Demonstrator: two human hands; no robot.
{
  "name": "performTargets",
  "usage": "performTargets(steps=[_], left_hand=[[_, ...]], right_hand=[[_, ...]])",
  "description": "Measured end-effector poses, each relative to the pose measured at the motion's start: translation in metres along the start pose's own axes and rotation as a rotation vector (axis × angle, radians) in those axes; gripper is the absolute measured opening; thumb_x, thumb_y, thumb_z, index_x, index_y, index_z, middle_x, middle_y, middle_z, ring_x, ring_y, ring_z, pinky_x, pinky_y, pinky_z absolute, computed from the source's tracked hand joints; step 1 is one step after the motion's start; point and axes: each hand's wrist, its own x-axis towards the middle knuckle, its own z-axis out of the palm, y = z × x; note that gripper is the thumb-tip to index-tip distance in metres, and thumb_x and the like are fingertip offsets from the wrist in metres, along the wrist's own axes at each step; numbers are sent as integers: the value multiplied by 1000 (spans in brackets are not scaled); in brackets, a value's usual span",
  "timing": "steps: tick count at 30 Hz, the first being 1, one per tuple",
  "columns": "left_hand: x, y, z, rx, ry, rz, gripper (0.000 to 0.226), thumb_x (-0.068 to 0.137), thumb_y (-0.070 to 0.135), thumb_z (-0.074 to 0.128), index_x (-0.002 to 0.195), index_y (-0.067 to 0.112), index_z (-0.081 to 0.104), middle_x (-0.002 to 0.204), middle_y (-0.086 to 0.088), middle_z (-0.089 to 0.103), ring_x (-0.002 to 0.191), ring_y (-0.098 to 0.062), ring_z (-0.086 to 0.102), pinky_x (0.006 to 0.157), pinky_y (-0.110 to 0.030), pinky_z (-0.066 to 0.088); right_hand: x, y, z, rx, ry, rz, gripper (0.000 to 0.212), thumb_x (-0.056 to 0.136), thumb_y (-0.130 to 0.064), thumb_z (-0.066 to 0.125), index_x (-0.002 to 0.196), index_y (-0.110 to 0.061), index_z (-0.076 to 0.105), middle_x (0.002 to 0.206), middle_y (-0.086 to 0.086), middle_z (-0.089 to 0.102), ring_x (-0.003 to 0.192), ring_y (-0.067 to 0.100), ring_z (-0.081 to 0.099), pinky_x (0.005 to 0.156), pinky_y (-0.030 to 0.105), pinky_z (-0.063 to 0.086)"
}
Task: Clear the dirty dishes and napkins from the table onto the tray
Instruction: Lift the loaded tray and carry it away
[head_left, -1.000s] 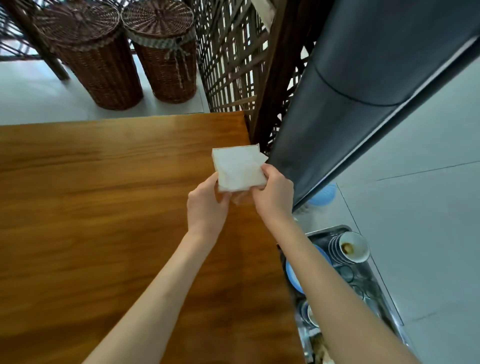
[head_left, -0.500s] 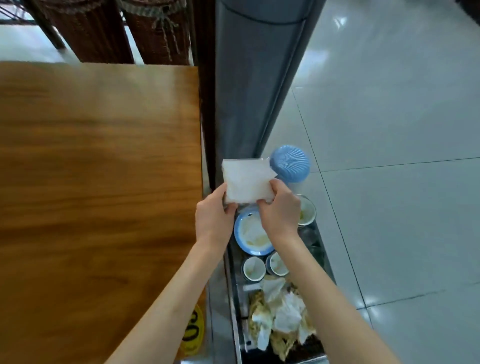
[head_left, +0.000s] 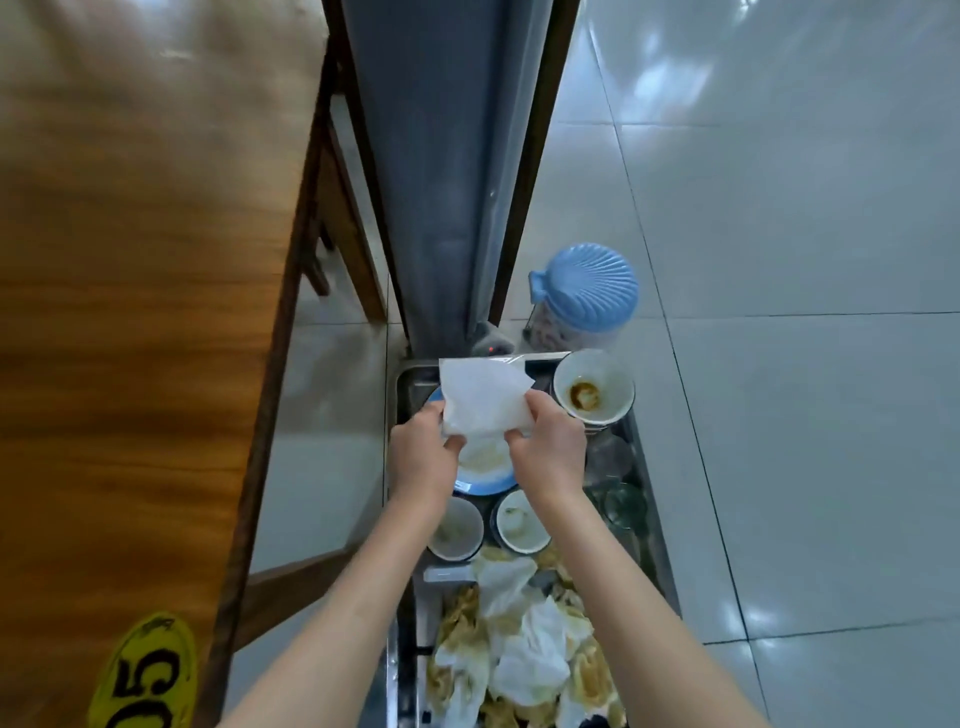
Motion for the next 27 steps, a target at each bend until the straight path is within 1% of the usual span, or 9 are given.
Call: performTargets(steps=[4, 6, 8, 11, 15, 18, 22, 25, 27], left_hand=[[13, -29, 23, 86, -23, -35, 38, 80, 12, 70, 116, 14, 62, 108, -11, 68, 101, -31, 61, 82, -34, 48], [14, -38, 31, 135, -40, -30, 36, 80, 14, 69, 115, 14, 63, 106, -12, 68, 99, -32, 61, 81, -34, 48], [14, -43, 38, 165, -43, -15, 33, 81, 15, 68, 113, 15, 63, 104, -12, 68, 96, -32, 61, 78, -34, 48], [12, -46, 43, 187, -44, -3, 30, 82, 16, 67, 112, 15, 63, 102, -11, 68, 93, -30, 62, 77, -36, 50], [13, -46, 42, 237, -63, 15, 27, 83, 18, 67, 109, 14, 64, 99, -11, 68, 90, -30, 61, 70, -33, 45], [12, -44, 37, 234, -58, 13, 30, 81, 18, 69, 110, 11, 63, 102, -10, 68, 92, -30, 61, 73, -33, 46], [-2, -38, 22, 217, -53, 18, 35, 80, 17, 71, 113, 12, 61, 108, -7, 66, 97, -25, 61, 77, -31, 48], [-17, -23, 5, 235, -81, 23, 33, 81, 19, 71, 112, 11, 61, 108, -8, 67, 98, -26, 62, 80, -34, 51], [-25, -6, -11, 261, -108, 47, 32, 83, 19, 69, 112, 10, 60, 108, -10, 66, 98, -28, 61, 82, -39, 52]], right_hand=[[6, 24, 29, 17, -20, 50, 17, 74, -2, 58, 83, -15, 56, 80, 8, 65, 75, 27, 55, 60, 29, 32], [4, 32, 38, 4, -33, 75, 18, 74, -3, 57, 89, -13, 59, 84, 11, 66, 80, 29, 57, 65, 31, 37], [3, 39, 42, -4, -39, 92, 25, 76, -2, 56, 97, -13, 62, 89, 10, 67, 85, 29, 59, 69, 30, 41], [3, 42, 44, 11, -37, 120, 29, 77, 0, 55, 102, -13, 62, 94, 9, 67, 89, 28, 60, 70, 28, 41], [4, 40, 43, 6, -59, 140, 34, 77, 2, 60, 108, -12, 60, 102, 9, 66, 95, 28, 59, 73, 28, 42], [2, 36, 38, 2, -63, 149, 37, 76, 2, 62, 111, -10, 59, 106, 10, 65, 99, 28, 59, 76, 30, 45], [-14, 28, 24, 7, -50, 148, 38, 77, 2, 60, 112, -11, 58, 105, 9, 66, 96, 27, 61, 76, 34, 49], [-31, 15, 2, 30, -82, 174, 51, 77, -5, 67, 126, -12, 55, 117, 5, 64, 107, 23, 58, 86, 32, 47], [-42, 2, -20, 52, -98, 186, 58, 75, -12, 74, 129, -14, 54, 121, 4, 63, 112, 21, 57, 92, 33, 46]])
